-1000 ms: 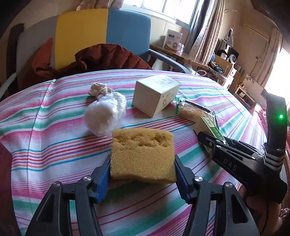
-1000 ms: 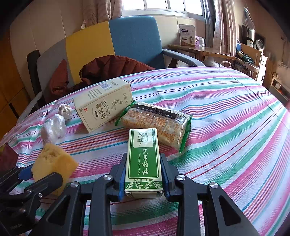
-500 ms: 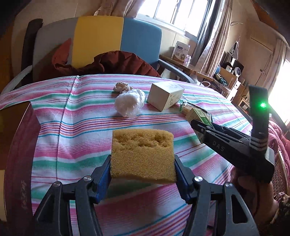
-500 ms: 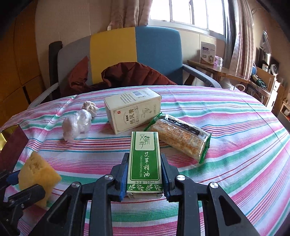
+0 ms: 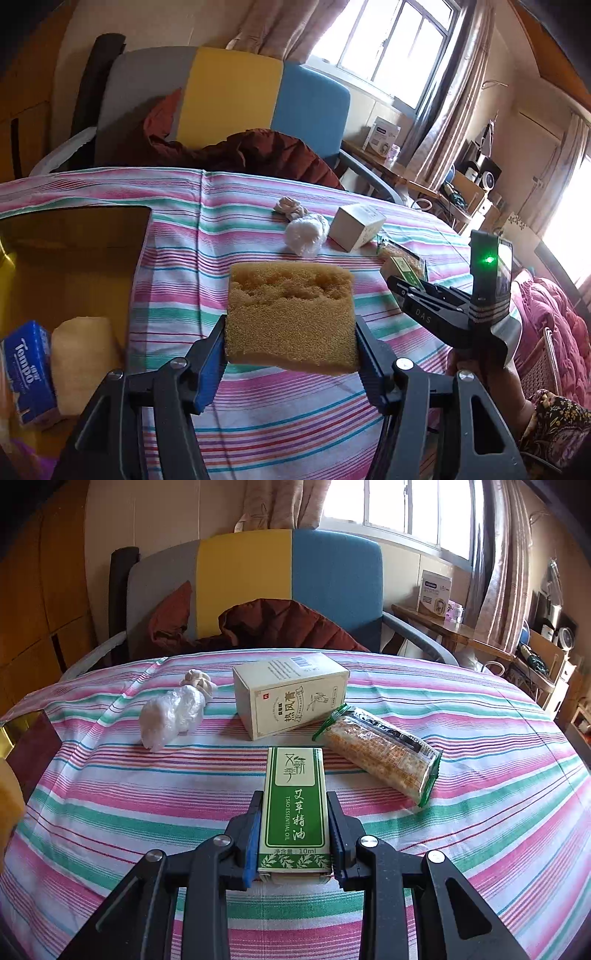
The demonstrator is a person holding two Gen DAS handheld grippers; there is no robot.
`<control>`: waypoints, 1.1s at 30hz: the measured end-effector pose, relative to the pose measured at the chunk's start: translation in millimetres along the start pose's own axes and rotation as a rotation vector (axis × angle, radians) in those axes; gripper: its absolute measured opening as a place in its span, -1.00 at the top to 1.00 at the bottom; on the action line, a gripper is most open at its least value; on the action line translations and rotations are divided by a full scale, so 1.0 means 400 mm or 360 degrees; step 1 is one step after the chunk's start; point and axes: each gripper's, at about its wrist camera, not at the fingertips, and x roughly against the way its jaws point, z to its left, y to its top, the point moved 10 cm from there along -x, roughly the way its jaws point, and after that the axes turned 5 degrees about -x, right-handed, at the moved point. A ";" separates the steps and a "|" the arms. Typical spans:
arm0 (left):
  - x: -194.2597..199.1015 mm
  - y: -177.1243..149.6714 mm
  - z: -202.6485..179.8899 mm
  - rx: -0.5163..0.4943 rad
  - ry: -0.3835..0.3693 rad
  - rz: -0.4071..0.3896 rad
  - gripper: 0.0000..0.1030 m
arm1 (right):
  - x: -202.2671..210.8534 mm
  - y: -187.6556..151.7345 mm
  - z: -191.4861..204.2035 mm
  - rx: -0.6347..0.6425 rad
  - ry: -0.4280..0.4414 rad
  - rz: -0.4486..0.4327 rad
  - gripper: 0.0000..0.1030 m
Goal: Organize objects
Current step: 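Carry the green box in right tool and sponge in left tool over the tray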
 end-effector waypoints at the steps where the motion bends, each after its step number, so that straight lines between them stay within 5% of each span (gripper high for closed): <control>1: 0.010 0.005 0.015 0.0021 0.0009 -0.0012 -0.23 | 0.002 -0.003 0.008 0.0018 0.0003 0.0003 0.40; 17: 0.145 0.007 0.420 0.0465 0.0364 -0.0061 -0.23 | 0.058 -0.021 0.120 0.0120 0.0045 0.0039 0.40; 24: 0.168 -0.036 0.595 0.0692 0.0511 0.0018 -0.23 | 0.124 0.008 0.227 0.0102 0.0185 -0.0014 0.40; 33: 0.166 -0.063 0.697 0.0849 0.0560 0.0097 -0.28 | 0.202 0.037 0.377 0.0142 0.0386 -0.0062 0.40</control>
